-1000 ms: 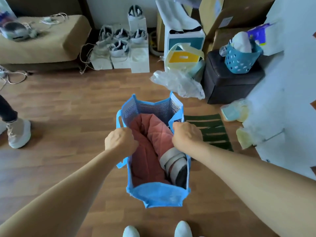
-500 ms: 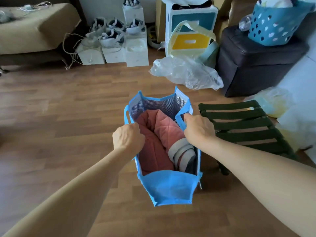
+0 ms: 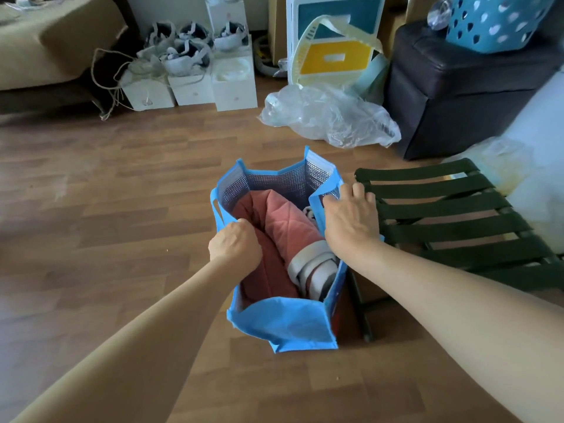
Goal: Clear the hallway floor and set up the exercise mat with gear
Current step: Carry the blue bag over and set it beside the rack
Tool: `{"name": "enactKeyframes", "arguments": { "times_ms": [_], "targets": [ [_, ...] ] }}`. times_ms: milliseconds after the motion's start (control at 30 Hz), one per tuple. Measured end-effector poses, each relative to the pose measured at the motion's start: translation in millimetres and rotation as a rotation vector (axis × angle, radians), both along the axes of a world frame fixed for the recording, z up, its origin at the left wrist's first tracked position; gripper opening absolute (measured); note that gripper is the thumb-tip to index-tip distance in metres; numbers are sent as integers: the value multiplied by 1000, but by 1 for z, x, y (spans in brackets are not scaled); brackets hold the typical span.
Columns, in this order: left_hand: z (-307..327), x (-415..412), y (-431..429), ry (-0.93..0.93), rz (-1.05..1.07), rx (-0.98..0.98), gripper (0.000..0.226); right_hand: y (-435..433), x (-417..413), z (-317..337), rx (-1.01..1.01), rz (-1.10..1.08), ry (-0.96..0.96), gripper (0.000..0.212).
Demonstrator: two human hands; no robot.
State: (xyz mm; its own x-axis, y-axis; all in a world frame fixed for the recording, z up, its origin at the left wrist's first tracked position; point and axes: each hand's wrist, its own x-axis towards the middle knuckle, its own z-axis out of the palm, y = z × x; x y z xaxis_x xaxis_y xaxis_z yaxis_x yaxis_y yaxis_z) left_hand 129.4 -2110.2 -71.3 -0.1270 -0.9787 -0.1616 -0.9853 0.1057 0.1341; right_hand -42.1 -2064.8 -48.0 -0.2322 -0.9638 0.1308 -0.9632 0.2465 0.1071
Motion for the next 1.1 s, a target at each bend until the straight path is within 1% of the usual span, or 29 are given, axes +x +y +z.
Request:
{"name": "enactKeyframes", "arguments": {
  "times_ms": [67, 167, 233, 333, 500, 567, 667, 733, 800, 867, 933, 1033, 1100],
  "targets": [
    [0, 2, -1, 16, 57, 20, 25, 2, 5, 3, -61, 73, 9, 23],
    [-1, 8, 0, 47, 130, 27, 27, 5, 14, 1, -41, 182, -18, 23],
    [-3, 11, 1, 61, 143, 8, 24, 5, 19, -1, -12, 168, -38, 22],
    [-4, 13, 3, 51, 108, -17, 22, 6, 21, -3, 24, 132, -37, 21],
    [5, 9, 0, 9, 118, -26, 26, 7, 22, -3, 6, 138, -45, 20],
    [9, 9, 2, -25, 125, -88, 25, 6, 24, -4, 5, 152, -67, 21],
    [11, 8, 5, -76, 24, -218, 22, 5, 29, -4, 20, 186, -133, 23],
    [13, 7, 6, -40, -75, -241, 20, 6, 33, -3, 34, 190, -214, 25],
    [14, 7, 6, 45, -207, -177, 20, 7, 36, -2, 52, 202, -282, 24],
    [16, 7, 8, 145, -328, -60, 23, 7, 37, 0, 84, 236, -341, 23],
    [20, 7, 8, 223, -382, 5, 24, 8, 37, 5, 107, 247, -387, 25],
    [47, -1, 4, 297, -423, 2, 23, 8, 35, 34, 89, 214, -417, 19],
    [76, -10, 4, 333, -413, -23, 19, 10, 31, 65, 75, 190, -436, 22]
  ]
}}
